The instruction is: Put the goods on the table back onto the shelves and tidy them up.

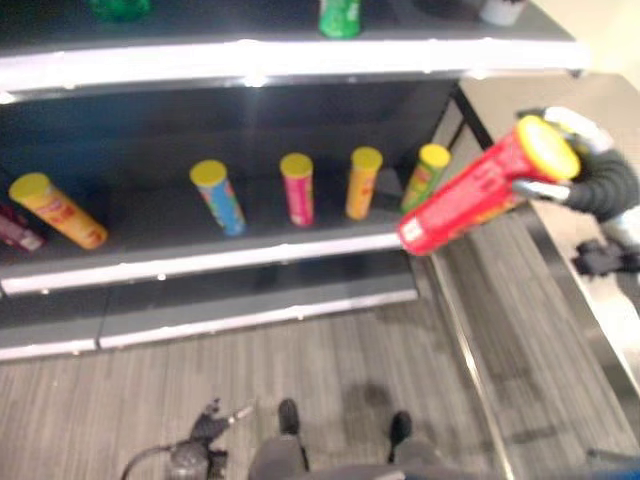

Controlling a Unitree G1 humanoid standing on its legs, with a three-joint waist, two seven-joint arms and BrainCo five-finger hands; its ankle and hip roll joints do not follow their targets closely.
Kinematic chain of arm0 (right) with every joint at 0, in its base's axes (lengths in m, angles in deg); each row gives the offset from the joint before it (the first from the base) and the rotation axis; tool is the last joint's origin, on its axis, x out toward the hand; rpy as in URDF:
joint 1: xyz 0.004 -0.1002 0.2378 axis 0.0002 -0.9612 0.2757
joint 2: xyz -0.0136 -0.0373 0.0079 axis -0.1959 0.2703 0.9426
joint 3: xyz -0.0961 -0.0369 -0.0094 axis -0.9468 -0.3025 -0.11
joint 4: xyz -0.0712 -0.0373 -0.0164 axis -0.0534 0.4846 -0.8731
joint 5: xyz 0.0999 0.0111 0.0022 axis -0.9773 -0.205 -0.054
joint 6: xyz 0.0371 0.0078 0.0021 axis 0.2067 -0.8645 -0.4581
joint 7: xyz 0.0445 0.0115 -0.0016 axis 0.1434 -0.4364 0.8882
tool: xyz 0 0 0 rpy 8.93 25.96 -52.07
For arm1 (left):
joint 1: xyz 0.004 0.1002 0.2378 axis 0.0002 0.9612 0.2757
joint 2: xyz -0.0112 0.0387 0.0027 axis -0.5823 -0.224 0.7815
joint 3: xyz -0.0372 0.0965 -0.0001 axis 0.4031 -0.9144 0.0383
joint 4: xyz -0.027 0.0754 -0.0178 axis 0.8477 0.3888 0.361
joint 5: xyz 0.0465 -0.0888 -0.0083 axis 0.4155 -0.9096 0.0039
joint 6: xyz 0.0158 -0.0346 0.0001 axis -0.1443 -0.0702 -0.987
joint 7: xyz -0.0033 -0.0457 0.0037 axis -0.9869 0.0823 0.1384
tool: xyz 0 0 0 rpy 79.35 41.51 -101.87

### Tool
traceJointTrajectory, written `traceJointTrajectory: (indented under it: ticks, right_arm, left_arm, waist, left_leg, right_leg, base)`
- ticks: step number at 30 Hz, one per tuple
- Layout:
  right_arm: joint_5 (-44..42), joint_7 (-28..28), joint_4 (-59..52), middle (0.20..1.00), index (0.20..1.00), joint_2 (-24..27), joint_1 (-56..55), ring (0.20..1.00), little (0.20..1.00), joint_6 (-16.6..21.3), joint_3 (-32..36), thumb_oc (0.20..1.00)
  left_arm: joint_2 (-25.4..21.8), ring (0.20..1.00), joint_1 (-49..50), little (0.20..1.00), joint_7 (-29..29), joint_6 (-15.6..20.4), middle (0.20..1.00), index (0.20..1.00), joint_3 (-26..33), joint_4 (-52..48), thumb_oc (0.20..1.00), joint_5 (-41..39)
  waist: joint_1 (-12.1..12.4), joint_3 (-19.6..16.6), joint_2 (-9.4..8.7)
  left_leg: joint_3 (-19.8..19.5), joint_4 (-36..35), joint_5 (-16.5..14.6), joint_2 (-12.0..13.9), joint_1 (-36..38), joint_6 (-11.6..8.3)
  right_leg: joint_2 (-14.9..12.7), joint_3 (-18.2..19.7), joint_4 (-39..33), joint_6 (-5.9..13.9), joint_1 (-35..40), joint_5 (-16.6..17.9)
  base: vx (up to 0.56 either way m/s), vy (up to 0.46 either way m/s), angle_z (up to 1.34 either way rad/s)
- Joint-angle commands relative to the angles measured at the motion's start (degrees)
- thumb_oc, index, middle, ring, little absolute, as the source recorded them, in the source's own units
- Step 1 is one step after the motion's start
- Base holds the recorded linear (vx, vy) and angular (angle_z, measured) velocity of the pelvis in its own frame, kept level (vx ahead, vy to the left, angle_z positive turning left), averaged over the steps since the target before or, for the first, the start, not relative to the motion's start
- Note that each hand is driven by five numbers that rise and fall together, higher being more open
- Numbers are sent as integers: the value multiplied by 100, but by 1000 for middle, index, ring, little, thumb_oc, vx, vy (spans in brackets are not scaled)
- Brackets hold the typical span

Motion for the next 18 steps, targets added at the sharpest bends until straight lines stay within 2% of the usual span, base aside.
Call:
traceJointTrajectory:
  ticks: [1, 4, 5, 6, 8, 10, 12, 14, 15, 16, 18]
  right_arm:
    - [95, -1, -363, 200, 200, 691, 935, 200, 200, 187, -390, 200]
    - [336, -28, -431, 200, 200, 901, 1339, 200, 200, 242, -738, 200]
    - [460, -41, -444, 200, 200, 945, 1542, 200, 200, 270, -919, 200]
    - [601, -20, -540, 200, 200, 967, 1731, 200, 200, 248, -1055, 200]
    - [620, -51, -516, 200, 200, 955, 1830, 200, 200, 245, -1259, 200]
    - [832, -150, -334, 200, 200, 1044, 1927, 200, 200, 186, -1410, 200]
    - [1246, -234, -233, 200, 200, 1142, 1977, 200, 200, 109, -1518, 200]
    - [1326, -237, -192, 200, 200, 1033, 1930, 200, 200, 89, -1582, 200]
    - [1327, -237, -191, 200, 200, 1031, 1931, 200, 200, 89, -1585, 200]
    - [1341, -252, -173, 200, 200, 994, 1922, 200, 200, 77, -1601, 200]
    - [1411, -310, -29, 200, 200, 927, 1868, 200, 200, 75, -1577, 200]
  left_arm:
    - [-179, 1000, -106, 1000, 91, 120, 1000, 1000, 131, 139, 1000, -160]
    - [-199, 1000, -132, 1000, 49, 82, 1000, 1000, 63, 294, 1000, -108]
    - [-207, 1000, -133, 1000, 22, 66, 1000, 1000, 35, 380, 1000, -84]
    - [-193, 1000, -67, 1000, 10, 76, 1000, 1000, 15, 365, 1000, -49]
    - [-117, 1000, 48, 1000, -24, 95, 1000, 1000, -56, 333, 1000, -68]
    - [40, 1000, 41, 1000, -49, 82, 1000, 1000, -123, 276, 1000, -208]
    - [115, 1000, 73, 1000, -54, 54, 1000, 1000, -154, 289, 1000, -196]
    - [108, 1000, 95, 1000, 0, 41, 1000, 1000, -128, 369, 1000, -195]
    - [107, 1000, 97, 1000, 0, 41, 1000, 1000, -127, 369, 1000, -195]
    - [103, 1000, 80, 1000, 17, 34, 1000, 1000, -111, 379, 1000, -234]
    - [75, 1000, 68, 1000, 87, 45, 1000, 1000, -81, 403, 1000, -232]
  waist:
    - [235, -29, 230]
    - [411, -91, 147]
    - [594, -151, 34]
    - [664, -144, -21]
    - [696, -86, -16]
    - [656, 93, 59]
    - [592, 127, 156]
    - [582, 108, 196]
    - [576, 104, 195]
    - [578, 100, 199]
    - [586, 36, 184]
  left_leg:
    - [-715, -151, -416, 542, 411, -583]
    - [-891, -189, -337, 350, 232, -453]
    - [-1001, -134, -353, 193, 89, -382]
    - [-1119, 13, -397, 96, 8, -347]
    - [-1233, 303, -507, -37, -50, -368]
    - [-1304, 660, -533, -120, -278, -510]
    - [-1212, 684, -492, 73, -366, -578]
    - [-1247, 592, -367, 408, -470, -672]
    - [-1252, 591, -368, 409, -473, -675]
    - [-1322, 553, -290, 567, -527, -724]
    - [-1577, 426, -18, 1057, -695, -917]
  right_leg:
    - [515, 933, 262, 283, -561, -2]
    - [955, 1167, 586, 96, -29, -640]
    - [1180, 1337, 429, -26, 308, -909]
    - [1274, 1470, 294, -69, 457, -1031]
    - [1328, 1492, 271, -164, 426, -1035]
    - [1253, 1348, 163, -211, 489, -1037]
    - [1158, 1144, 66, -163, 514, -992]
    - [988, 1065, 41, -81, 459, -957]
    - [990, 1059, 43, -82, 458, -961]
    - [906, 1052, 33, -50, 418, -961]
    - [638, 1082, -115, 94, 396, -951]
  base:
    - [-226, 187, -1]
    - [-177, 125, 10]
    - [-101, 37, 34]
    - [-26, 9, 50]
    - [36, 37, 65]
    - [-63, 123, 70]
    - [-48, 181, 82]
    - [-14, 186, 57]
    - [-9, 163, 17]
    - [14, 208, 7]
    - [75, 352, 4]
